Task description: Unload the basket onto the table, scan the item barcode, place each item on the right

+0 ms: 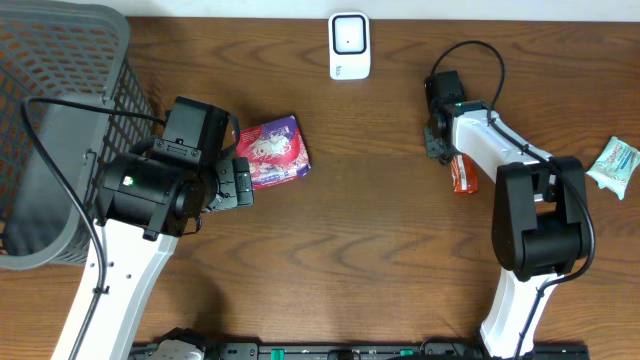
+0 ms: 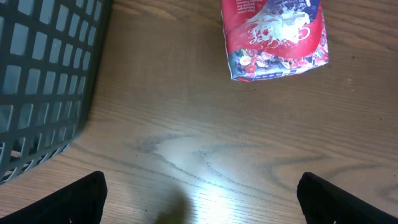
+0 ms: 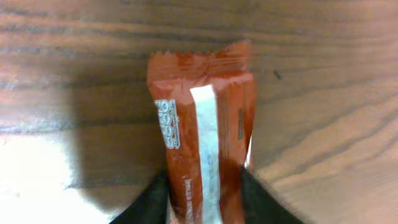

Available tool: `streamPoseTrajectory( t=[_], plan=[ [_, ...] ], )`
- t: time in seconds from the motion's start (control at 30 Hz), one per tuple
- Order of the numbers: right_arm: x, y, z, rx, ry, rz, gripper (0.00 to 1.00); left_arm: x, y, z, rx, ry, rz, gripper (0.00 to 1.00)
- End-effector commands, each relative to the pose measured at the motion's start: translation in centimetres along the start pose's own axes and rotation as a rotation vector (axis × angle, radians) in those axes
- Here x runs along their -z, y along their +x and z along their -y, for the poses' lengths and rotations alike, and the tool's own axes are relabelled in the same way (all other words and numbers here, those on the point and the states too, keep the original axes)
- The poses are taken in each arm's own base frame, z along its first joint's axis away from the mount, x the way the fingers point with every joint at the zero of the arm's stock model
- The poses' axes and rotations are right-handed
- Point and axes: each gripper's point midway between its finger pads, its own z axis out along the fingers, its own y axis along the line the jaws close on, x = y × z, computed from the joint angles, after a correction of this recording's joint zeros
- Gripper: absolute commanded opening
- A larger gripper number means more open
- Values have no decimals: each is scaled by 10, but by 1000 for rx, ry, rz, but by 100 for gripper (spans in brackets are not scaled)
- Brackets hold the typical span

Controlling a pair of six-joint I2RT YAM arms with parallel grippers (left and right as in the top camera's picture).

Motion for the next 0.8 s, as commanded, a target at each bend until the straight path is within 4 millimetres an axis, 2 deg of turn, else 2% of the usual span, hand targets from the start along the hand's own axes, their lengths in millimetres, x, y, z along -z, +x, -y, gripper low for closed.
streamPoseTrajectory(
  t=[0.0, 0.03, 0.07, 0.13, 0.2, 0.27, 0.33, 0.43, 0.5, 0.6, 0.77],
  plan=[
    [-10, 21, -27, -12, -161, -68, 10, -1, 1, -2, 1, -8, -7, 98],
    [-7, 19, -33, -20, -214, -71, 3, -1, 1, -2, 1, -8, -7, 98],
    [-4, 17, -40, -28, -270, -72, 1, -1, 1, -2, 1, -8, -7, 98],
    [6, 9, -53, -59, -390, -69, 1, -1, 1, -2, 1, -8, -7, 98],
    [24, -4, -67, -90, -550, -62, 1, -1, 1, -2, 1, -8, -7, 98],
    [48, -19, -79, -119, -731, -50, 1, -1, 1, -2, 1, -8, -7, 98],
    [83, -36, -88, -156, -957, -32, 1, -1, 1, -2, 1, -8, -7, 98],
    [119, -49, -88, -220, -1193, -29, 1, -1, 1, -2, 1, -8, -7, 98],
    [132, -51, -85, -265, -1303, -45, 1, -1, 1, -2, 1, -8, -7, 98],
    [129, -43, -80, -302, -1343, -78, 1, -1, 1, -2, 1, -8, -7, 98],
    [95, -16, -78, -374, -1323, -158, 1, -1, 1, -2, 1, -8, -7, 98]
  ],
)
